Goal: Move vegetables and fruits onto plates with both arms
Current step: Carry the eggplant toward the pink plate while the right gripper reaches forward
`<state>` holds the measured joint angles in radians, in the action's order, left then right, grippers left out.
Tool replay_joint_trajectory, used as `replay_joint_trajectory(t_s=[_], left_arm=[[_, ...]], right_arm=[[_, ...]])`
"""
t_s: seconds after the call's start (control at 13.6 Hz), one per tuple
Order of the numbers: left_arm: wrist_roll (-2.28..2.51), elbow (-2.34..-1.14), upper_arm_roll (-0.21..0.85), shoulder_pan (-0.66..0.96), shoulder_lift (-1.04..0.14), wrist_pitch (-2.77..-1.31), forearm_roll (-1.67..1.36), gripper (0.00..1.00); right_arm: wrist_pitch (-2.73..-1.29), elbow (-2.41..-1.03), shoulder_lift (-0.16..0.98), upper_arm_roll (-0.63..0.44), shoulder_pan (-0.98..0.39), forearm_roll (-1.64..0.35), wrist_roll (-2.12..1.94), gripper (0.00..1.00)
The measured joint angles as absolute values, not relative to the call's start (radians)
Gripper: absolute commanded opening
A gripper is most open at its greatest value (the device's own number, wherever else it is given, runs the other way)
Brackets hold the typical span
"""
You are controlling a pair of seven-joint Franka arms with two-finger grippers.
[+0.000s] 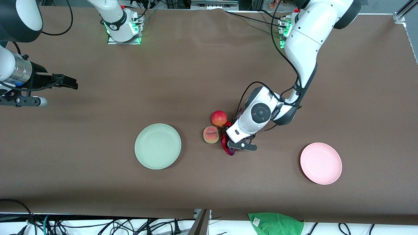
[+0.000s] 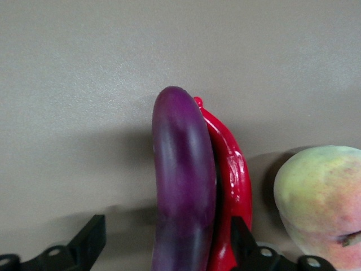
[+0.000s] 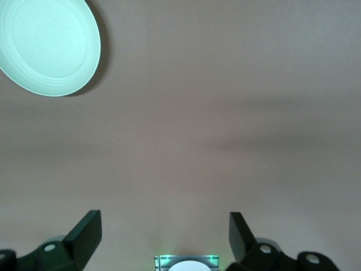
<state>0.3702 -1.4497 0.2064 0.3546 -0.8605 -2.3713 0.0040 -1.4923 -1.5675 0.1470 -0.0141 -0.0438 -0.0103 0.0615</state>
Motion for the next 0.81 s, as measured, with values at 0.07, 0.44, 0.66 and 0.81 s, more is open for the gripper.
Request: replay_joint_trajectory(t_s=[0.07,0.44,0.66,0.81], left_arm=[[0.37,-1.45,0.206,0.355,-0.861,-2.372,0.004,0.49],[0.372,-1.45,0.205,0.355,-0.863,-2.372,0.01,0.0],[0.379,-1.449,0.203,0.353,-0.863,-2.375,0.035,0.0],[0.379,-1.439,0.192,0.343,-0.857,-2.376,0.037,0.0]], right_arm=[[-1.492,-1.568,0.151,-0.014,-0.044,-0.01,0.062,1.0],[-1.498,-1.567,0.185,-0.01,-0.049,-0.02,0.055,1.0],[-1.523,-1.567,0.191,-0.005,-0.063,-0.034,0.061,1.0],[-1.525,-1.564,0.191,-0.004,-0.085,-0.066,0.112,1.0]])
